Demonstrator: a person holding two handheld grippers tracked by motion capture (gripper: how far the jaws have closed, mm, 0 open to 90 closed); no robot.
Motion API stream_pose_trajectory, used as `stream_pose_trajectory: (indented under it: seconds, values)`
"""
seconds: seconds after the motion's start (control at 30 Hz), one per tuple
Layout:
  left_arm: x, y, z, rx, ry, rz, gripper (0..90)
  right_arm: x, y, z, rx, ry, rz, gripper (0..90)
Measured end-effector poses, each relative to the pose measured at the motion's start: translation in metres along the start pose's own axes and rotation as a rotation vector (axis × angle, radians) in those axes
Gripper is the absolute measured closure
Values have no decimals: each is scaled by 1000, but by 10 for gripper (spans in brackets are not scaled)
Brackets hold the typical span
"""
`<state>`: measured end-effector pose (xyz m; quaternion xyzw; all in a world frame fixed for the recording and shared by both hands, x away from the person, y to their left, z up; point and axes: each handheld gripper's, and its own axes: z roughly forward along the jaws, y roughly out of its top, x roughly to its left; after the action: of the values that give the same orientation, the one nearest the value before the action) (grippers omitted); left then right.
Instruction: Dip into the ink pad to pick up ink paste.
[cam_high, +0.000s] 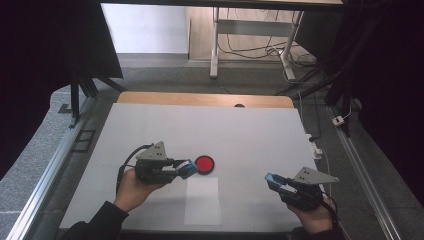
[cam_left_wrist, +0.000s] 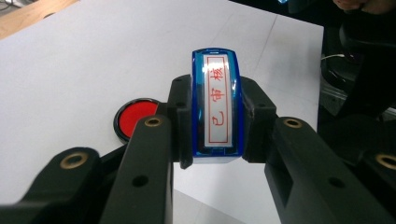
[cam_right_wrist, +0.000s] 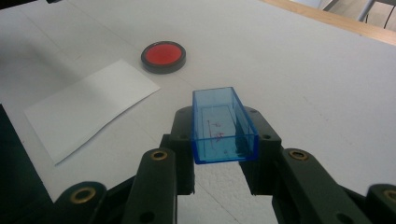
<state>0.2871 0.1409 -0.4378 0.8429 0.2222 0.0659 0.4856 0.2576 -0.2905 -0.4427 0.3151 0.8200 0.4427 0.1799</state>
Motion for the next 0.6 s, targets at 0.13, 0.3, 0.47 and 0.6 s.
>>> stream_pose_trajectory:
  seconds: [0.13, 0.3, 0.47, 0.6]
  values:
    - [2, 1, 6, 14, 8, -3, 696, 0, 0, 0, -1, -2, -1, 691]
    - [5, 2, 11, 29, 20, -13, 696, 0, 0, 0, -5, -1, -1, 690]
    - [9, 4, 16, 38, 23, -13, 696, 0, 0, 1, -7, -5, 0, 690]
    - [13, 6, 22, 43, 25, -14, 696, 1, 1, 1, -7, -6, -4, 690]
